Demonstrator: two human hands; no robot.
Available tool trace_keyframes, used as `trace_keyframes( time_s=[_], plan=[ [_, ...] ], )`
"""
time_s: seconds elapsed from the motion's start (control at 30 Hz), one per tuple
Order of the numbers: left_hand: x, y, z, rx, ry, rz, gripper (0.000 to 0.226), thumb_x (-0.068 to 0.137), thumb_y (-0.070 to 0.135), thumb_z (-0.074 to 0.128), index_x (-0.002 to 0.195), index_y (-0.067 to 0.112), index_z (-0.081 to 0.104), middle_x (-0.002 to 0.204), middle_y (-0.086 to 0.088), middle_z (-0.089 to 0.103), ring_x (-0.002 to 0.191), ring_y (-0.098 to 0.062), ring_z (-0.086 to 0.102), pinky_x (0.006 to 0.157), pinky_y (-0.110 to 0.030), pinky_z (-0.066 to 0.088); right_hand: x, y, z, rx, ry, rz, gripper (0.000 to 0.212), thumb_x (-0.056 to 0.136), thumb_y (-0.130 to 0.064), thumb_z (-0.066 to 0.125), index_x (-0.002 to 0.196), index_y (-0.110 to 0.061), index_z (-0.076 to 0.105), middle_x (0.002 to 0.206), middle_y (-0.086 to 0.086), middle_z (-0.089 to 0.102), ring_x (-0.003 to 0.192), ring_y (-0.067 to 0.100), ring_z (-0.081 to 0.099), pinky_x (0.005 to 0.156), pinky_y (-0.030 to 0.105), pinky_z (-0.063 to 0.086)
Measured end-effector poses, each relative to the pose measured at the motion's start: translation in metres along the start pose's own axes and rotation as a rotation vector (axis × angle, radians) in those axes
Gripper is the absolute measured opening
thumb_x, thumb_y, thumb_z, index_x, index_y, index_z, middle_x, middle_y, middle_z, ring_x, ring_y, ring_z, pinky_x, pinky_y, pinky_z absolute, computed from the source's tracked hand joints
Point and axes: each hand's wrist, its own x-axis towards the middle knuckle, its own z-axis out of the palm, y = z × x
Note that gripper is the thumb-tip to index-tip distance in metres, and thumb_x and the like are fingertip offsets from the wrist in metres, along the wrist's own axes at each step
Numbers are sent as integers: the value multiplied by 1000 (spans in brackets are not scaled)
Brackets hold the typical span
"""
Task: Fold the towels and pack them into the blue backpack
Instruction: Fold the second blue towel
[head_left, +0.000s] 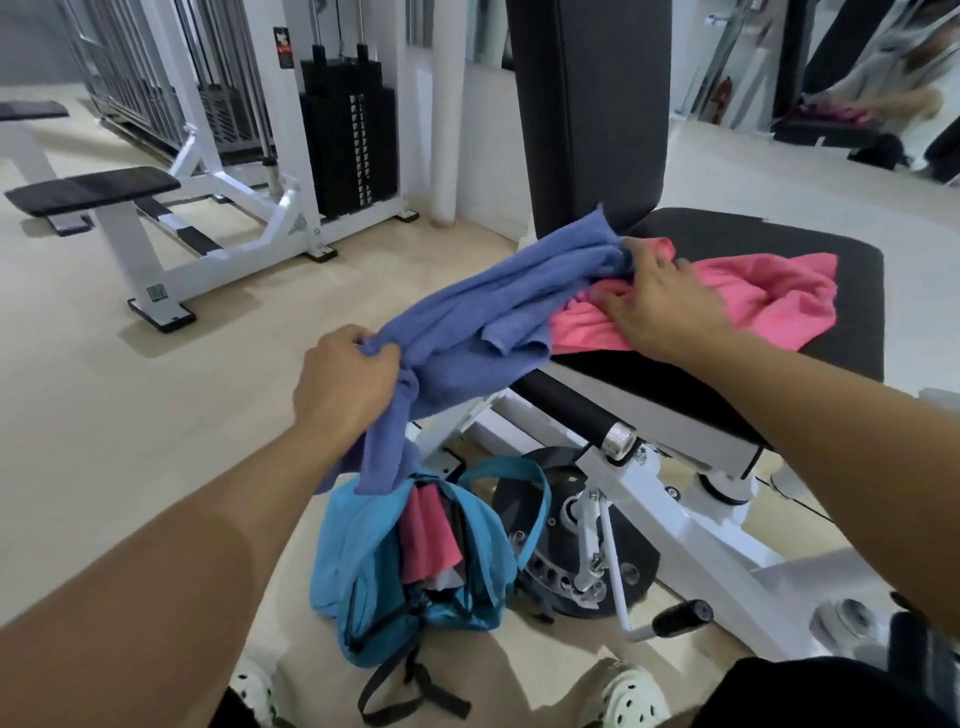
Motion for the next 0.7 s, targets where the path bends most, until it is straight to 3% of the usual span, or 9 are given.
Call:
trace_keyframes(
  time_s=[0.1,0.17,0.27,0.37,0.43,0.53,0.63,0.7],
  plan=[
    [2,-15,-12,13,67,-24,8,88,25,56,86,22,63,81,-1,66,78,-28,60,66,-36,46,4,2,-13,50,-107,9,97,76,-71,72,149,-22,31,137,12,57,127,34,54,98,43,45],
    [2,-17,-13,-98,53,-5,9,88,18,57,88,18,66,81,-1,67,75,-24,59,65,-32,48,7,10,-19,96,-131,11,81,78,-53,80,141,-21,41,120,8,62,111,31,61,90,38,48],
    [-6,-9,-16,-277,-40,88,10,88,3,60,88,4,70,81,-6,66,69,-13,55,55,-14,42,19,32,-29,-29,-14,103,38,88,-27,68,123,-19,55,117,15,68,106,36,64,89,43,52],
    [-19,-3,-20,-253,-186,234,13,87,-2,61,86,4,72,80,-4,70,65,-4,57,58,-10,45,26,48,-35,-191,77,332,47,86,-36,66,123,-11,53,122,24,62,112,44,60,97,56,50],
    [-26,-2,-24,-226,-283,298,16,87,-3,61,85,6,74,80,-1,72,67,-1,60,63,-10,47,26,39,-31,-331,127,335,50,86,-29,64,131,-9,51,133,24,53,127,45,47,109,58,37],
    [-31,0,-27,-183,-374,356,20,85,-1,62,84,12,77,83,0,76,74,-6,66,70,-19,55,17,-8,-21,-177,258,-107,53,84,-9,54,136,-17,56,135,15,56,127,38,47,108,51,35],
    [-34,1,-32,-128,-403,384,22,83,1,64,85,17,78,83,5,77,80,-13,71,75,-26,58,-1,-57,-7,-123,-22,-571,64,84,-6,51,145,-28,51,147,0,52,134,28,42,109,48,32],
    [-35,2,-38,-98,-423,388,23,82,3,64,85,20,79,83,6,77,81,-15,72,75,-29,59,-5,-72,1,-330,-179,-623,65,88,-11,54,149,-31,45,154,0,42,141,27,32,111,44,28]
  ],
)
